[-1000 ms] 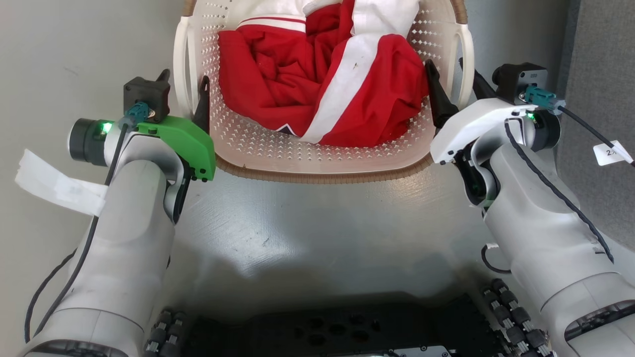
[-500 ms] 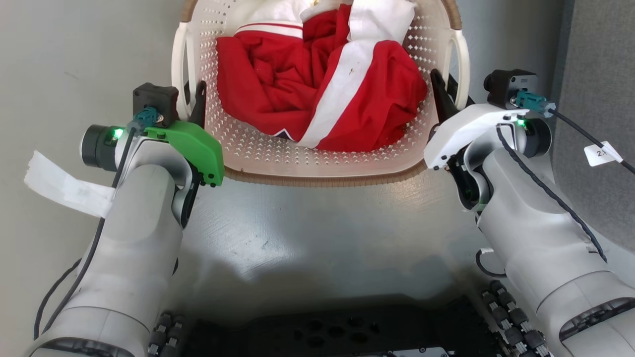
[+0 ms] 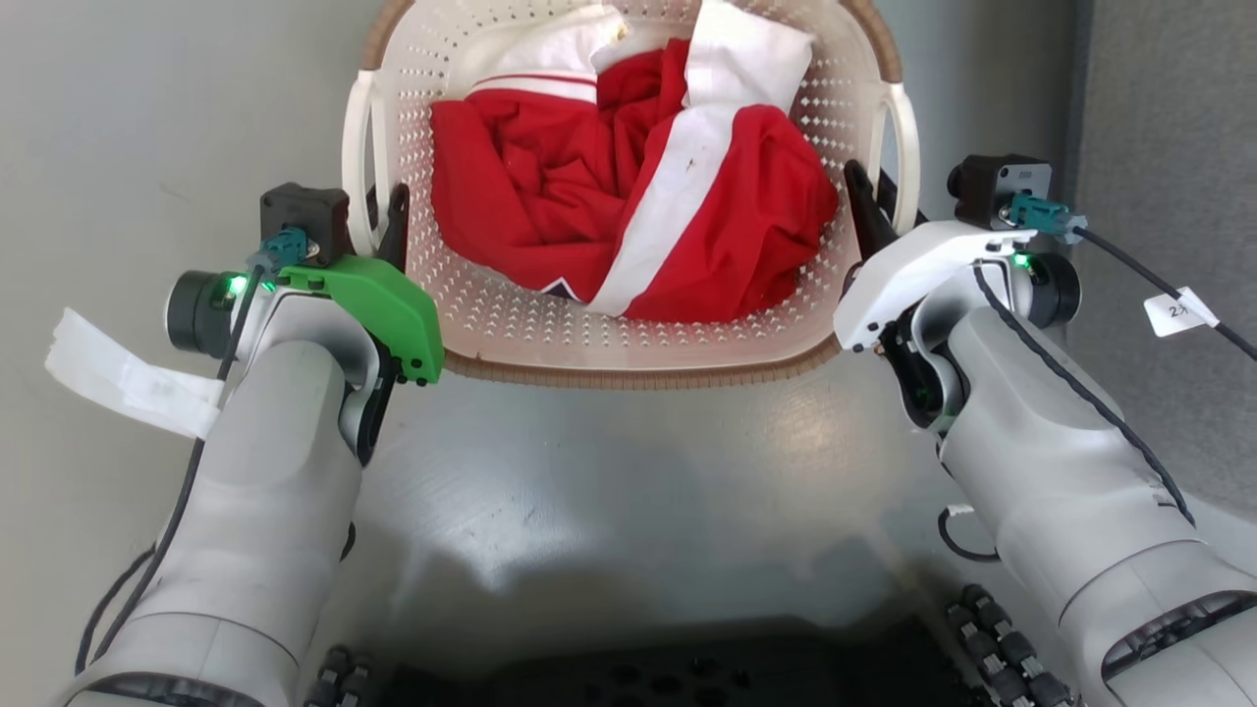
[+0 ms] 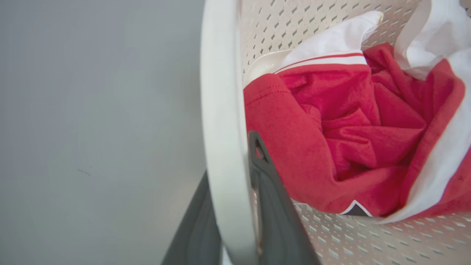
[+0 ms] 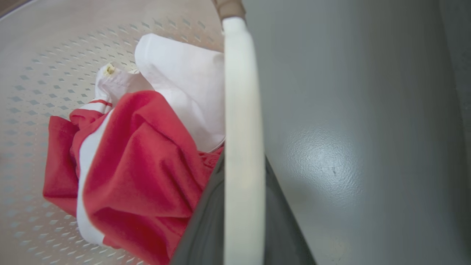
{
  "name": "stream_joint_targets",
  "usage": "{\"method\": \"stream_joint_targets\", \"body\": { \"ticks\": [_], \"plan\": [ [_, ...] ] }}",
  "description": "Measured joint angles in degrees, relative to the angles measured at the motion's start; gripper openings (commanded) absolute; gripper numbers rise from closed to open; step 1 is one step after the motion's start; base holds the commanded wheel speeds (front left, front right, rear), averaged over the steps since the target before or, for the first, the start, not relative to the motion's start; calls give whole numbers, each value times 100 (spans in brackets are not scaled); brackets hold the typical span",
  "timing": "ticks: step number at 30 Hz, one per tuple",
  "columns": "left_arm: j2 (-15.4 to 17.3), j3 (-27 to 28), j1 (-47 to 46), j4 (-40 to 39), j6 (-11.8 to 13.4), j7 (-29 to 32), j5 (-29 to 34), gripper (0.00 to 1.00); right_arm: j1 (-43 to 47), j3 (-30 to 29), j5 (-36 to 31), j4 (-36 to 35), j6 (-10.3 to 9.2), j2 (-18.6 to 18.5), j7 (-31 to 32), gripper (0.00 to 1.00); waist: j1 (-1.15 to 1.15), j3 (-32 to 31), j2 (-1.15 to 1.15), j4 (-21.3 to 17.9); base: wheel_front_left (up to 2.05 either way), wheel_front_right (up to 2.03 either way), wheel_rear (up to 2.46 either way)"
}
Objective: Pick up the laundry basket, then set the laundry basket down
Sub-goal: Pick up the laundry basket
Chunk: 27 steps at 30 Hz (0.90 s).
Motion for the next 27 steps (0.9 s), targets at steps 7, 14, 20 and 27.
{"method": "stream_joint_targets", "body": {
  "ticks": [7, 14, 20, 27],
  "plan": [
    [-44, -92, 252, 214, -1, -33, -114, 0, 92, 171, 134, 346, 78, 38, 1, 0, 0, -460, 0, -12, 0, 0, 0],
    [-85, -182, 597, 490, -53, -30, -269, 0, 421, 391, 444, 616, 202, 84, 101, 0, 0, -938, 0, -30, 0, 0, 0],
    [-114, -304, 892, 705, -104, 92, -459, 0, 751, 590, 695, 748, 253, 103, 312, 0, 0, -1368, 0, -57, 0, 0, 0],
    [-123, -382, 1228, 875, -160, 260, -609, 0, 1090, 803, 906, 812, 305, 120, 509, 0, 0, -1876, 0, -101, 0, 0, 0]
  ]
}}
